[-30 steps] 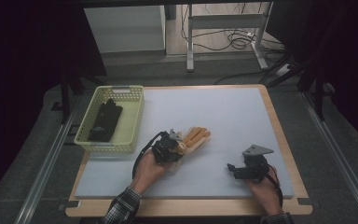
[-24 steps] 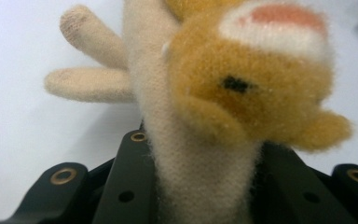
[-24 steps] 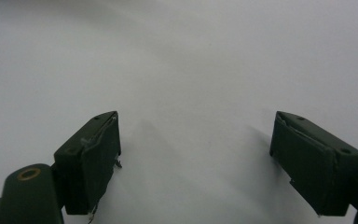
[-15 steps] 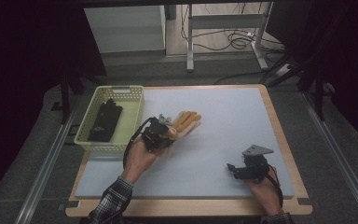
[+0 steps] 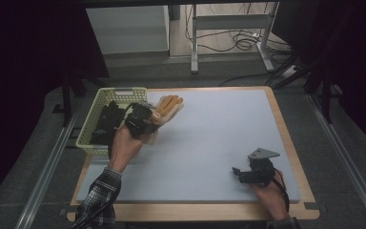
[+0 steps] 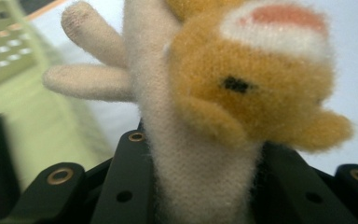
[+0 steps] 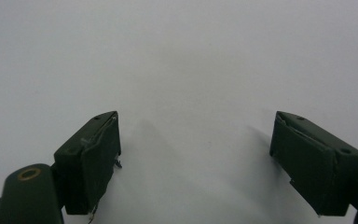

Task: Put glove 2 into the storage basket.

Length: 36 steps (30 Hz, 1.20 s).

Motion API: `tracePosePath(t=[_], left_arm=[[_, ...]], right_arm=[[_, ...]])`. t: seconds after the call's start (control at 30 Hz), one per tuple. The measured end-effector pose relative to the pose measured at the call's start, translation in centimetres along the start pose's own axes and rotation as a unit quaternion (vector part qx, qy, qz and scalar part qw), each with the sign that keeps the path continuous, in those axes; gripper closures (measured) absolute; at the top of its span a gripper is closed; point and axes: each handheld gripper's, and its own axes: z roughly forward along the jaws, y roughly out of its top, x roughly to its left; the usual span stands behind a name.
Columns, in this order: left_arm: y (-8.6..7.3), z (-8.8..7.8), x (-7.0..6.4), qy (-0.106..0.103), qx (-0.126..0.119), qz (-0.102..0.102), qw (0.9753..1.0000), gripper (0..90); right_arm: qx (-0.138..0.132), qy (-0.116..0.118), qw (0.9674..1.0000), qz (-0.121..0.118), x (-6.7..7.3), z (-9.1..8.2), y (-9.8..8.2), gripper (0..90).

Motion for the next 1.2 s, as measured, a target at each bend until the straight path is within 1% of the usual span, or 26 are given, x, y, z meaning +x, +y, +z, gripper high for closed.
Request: tracePosePath(t=[0.17,0.3,0.43,0.5,0.63,0.67,0.77,0.87,0.97,1.1,1.2], left_arm=[[-0.2,-0.8,2.8,0.022,0.000,-0.032,0.9993,70.4],[-0.7,-1.3,5.0,0.044,0.006,-0.055,0.9975,70.0],[-1.4,-1.4,7.1,0.064,0.015,-0.078,0.9948,69.6],[-1.7,-1.2,8.1,0.076,0.023,-0.091,0.9927,69.3],[-2.3,-0.5,9.6,0.091,0.039,-0.112,0.9888,68.9],[-2.4,-0.2,9.9,0.094,0.044,-0.116,0.9878,68.9],[-2.6,1.1,10.5,0.099,0.064,-0.122,0.9855,68.4],[-2.7,2.3,10.9,0.098,0.080,-0.125,0.9840,68.0],[-2.7,3.8,11.2,0.100,0.100,-0.129,0.9815,67.6],[-2.6,5.6,11.5,0.095,0.119,-0.134,0.9791,66.7],[-2.3,6.7,11.4,0.085,0.131,-0.136,0.9784,65.5]], right_arm=[[0.000,0.000,1.0000,0.000,0.0,0.0,0.0,15.9],[0.000,0.000,1.0000,0.000,0.0,0.0,0.0,15.9],[0.000,0.000,1.0000,0.000,0.0,0.0,0.0,15.9],[0.000,0.000,1.0000,0.000,0.0,0.0,0.0,15.9],[0.000,0.000,1.0000,0.000,0.0,0.0,0.0,15.9],[0.000,0.000,1.0000,0.000,0.0,0.0,0.0,15.9],[0.000,0.000,1.0000,0.000,0.0,0.0,0.0,15.9],[0.000,0.000,1.0000,0.000,0.0,0.0,0.0,15.9],[0.000,0.000,1.0000,0.000,0.0,0.0,0.0,15.9],[0.000,0.000,1.0000,0.000,0.0,0.0,0.0,15.9],[0.000,0.000,1.0000,0.000,0.0,0.0,0.0,15.9]])
